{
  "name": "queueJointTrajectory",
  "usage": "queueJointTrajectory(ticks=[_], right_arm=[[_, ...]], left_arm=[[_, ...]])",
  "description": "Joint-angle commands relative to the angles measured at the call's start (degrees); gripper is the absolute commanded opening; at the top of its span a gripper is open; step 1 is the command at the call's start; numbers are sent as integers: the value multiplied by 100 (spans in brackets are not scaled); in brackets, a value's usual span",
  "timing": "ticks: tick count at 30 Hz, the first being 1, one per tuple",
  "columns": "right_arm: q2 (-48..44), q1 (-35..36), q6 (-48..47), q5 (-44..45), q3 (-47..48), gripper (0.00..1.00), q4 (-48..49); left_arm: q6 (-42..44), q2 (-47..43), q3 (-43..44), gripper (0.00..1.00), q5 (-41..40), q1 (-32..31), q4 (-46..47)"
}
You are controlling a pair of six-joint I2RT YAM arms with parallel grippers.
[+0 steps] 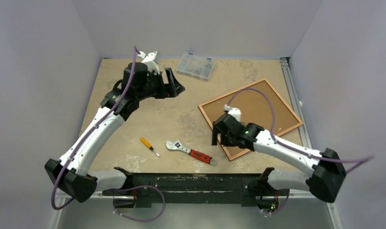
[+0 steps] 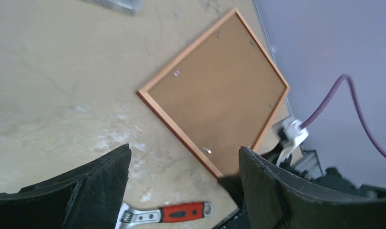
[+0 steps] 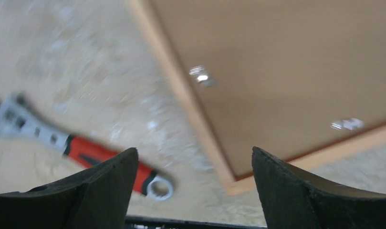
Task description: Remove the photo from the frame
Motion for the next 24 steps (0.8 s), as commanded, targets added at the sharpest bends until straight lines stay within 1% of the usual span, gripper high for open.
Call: queueJointTrajectory(ticks=[1, 2, 4, 5, 7, 10, 13, 15, 17, 18, 19, 21, 22, 24], right_arm=[[-1550, -1310, 1247, 782, -626, 94, -803], [-1928, -1554, 1437, 940, -724, 98, -968], [-2551, -2059, 1489, 1173, -888, 98, -1036], [-2745, -2338, 1469, 1210, -928, 98, -1059], [-2832, -3005, 1232, 1079, -905, 98, -1041], [-2377, -4071, 997, 609, -848, 99, -944], [-1773, -4837, 984, 397, -830, 98, -993], [-1521, -5146, 903, 474, -847, 98, -987], [-1503, -5226, 853, 558, -1003, 97, -779], [-1538, -5260, 833, 525, -1140, 94, -601], [-1570, -5327, 807, 434, -1274, 88, -440], [-1587, -5429, 795, 266, -1486, 69, -185], [-1579, -5562, 799, 192, -1581, 64, -61], [-1515, -5647, 771, 111, -1737, 59, 184]], left_arm=[[-821, 543, -321, 80, 1408, -285, 929], [-820, 697, -285, 80, 1488, -460, 969], [-680, 990, -128, 80, 1542, -869, 964], [-583, 1132, -50, 80, 1536, -1076, 956], [-495, 1386, 70, 80, 1575, -1435, 1024], [-480, 1678, 134, 80, 1761, -1828, 1303], [-283, 1894, 263, 80, 1784, -2164, 1346], [-149, 1974, 300, 80, 1770, -2319, 1327], [-7, 2027, 309, 78, 1756, -2472, 1299], [70, 2057, 317, 77, 1755, -2531, 1268], [133, 2110, 344, 77, 1738, -2580, 1208], [240, 2191, 412, 77, 1751, -2679, 1071], [278, 2222, 423, 77, 1768, -2733, 1053], [357, 2269, 425, 77, 1792, -2843, 1038]])
